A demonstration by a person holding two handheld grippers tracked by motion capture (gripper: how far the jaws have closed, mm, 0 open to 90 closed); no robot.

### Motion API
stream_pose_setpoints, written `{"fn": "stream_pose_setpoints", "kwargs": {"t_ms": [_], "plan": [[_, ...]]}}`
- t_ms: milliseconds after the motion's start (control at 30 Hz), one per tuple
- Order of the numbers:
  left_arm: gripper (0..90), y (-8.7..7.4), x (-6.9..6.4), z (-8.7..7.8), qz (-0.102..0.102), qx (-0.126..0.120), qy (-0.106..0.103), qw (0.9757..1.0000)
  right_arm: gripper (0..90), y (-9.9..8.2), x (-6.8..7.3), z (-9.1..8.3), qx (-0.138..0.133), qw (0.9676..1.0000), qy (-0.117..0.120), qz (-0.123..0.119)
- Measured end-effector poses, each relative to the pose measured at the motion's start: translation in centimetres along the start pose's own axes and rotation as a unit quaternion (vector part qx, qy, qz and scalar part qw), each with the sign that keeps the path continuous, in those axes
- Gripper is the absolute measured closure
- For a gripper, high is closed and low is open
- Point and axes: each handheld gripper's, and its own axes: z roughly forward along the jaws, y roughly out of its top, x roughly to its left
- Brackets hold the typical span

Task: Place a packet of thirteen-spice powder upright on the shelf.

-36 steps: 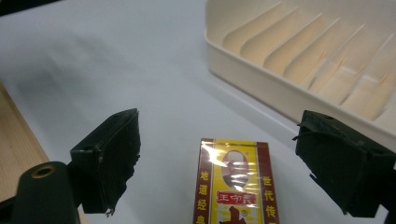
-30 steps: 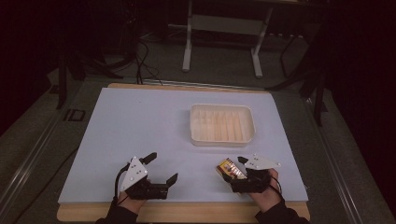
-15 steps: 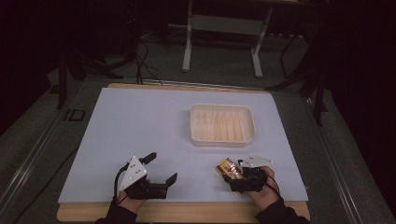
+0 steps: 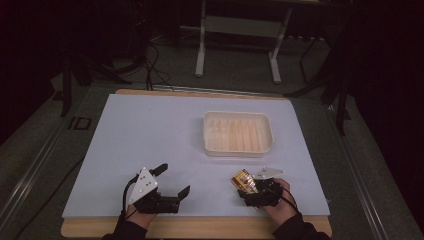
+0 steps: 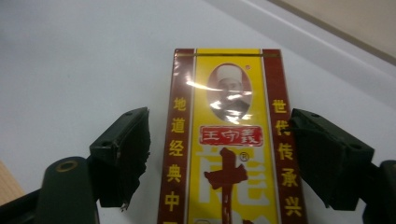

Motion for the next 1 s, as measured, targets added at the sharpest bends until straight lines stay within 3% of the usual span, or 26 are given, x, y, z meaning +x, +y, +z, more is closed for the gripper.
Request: {"fn": "stream_pose_setpoints", "kwargs": {"t_ms": [67,233,333,633,733,1000], "plan": [[2.7,0.0,0.0,0.0,0.0,-0.001,0.0,1.0,23.5,0.0,0.2,0.1,0.007,0.9999,-0.011,-0.007],[2.7,0.0,0.0,0.0,-0.001,0.0,0.001,1.0,26.5,-0.1,-0.1,0.2,0.021,0.9995,-0.021,0.008],[2.7,0.0,0.0,0.0,0.001,0.001,0.001,1.0,30.6,-0.1,-0.1,0.2,0.029,0.9994,-0.017,0.012],[2.7,0.0,0.0,0.0,-0.005,-0.001,0.0,1.0,32.0,0.3,0.1,0.2,0.042,0.9987,-0.024,0.015],[2.7,0.0,0.1,0.0,-0.006,-0.001,0.0,1.0,32.1,0.5,-0.2,-0.5,0.024,0.9992,-0.018,0.028],[2.7,-0.1,0.2,0.1,-0.017,-0.004,-0.001,0.9998,32.2,2.0,-0.2,-3.2,-0.058,0.9978,-0.021,0.026]]}}
